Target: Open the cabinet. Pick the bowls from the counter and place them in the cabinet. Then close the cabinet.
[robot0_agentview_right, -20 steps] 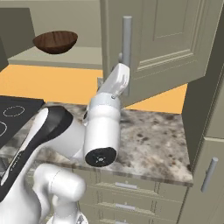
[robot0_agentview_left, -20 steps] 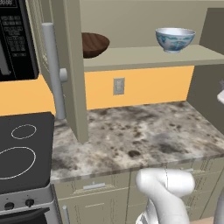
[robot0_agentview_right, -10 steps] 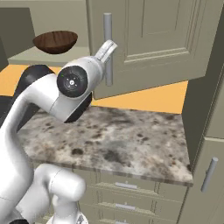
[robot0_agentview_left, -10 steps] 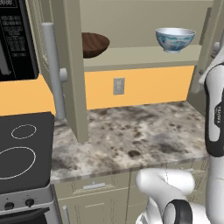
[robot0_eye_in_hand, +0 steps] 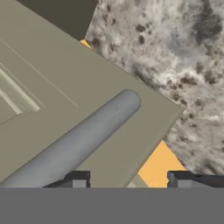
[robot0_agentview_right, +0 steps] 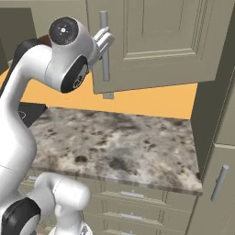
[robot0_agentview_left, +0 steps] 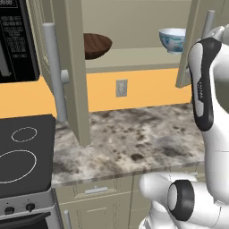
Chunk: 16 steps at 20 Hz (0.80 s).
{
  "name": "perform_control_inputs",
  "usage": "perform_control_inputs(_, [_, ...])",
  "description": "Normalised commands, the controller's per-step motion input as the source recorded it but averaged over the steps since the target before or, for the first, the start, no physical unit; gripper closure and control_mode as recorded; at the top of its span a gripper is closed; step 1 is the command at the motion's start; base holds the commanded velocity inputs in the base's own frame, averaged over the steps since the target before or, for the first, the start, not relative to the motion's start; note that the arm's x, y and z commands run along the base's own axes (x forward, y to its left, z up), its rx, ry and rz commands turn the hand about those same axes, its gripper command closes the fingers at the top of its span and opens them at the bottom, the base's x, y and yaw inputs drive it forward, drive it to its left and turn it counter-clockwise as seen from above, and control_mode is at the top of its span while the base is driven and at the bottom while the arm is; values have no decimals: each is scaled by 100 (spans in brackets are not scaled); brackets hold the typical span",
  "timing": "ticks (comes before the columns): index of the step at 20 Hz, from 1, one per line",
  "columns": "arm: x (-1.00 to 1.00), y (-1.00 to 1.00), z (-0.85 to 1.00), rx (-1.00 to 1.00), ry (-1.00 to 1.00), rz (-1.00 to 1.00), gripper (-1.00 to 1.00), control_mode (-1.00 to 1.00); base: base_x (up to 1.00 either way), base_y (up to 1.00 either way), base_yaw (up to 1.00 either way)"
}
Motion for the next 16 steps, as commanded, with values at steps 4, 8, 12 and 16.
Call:
perform_control_inputs(4, [59,0,-99,0,-14,0,-100,-100,0,0,0])
perform_control_inputs(8, [68,0,-94,0,-28,0,-100,-100,0,0,0])
perform_control_inputs(12, [89,0,-49,0,-13,0,-100,-100,0,0,0])
perform_control_inputs(16, [100,0,-15,0,0,0,-100,-100,0,0,0])
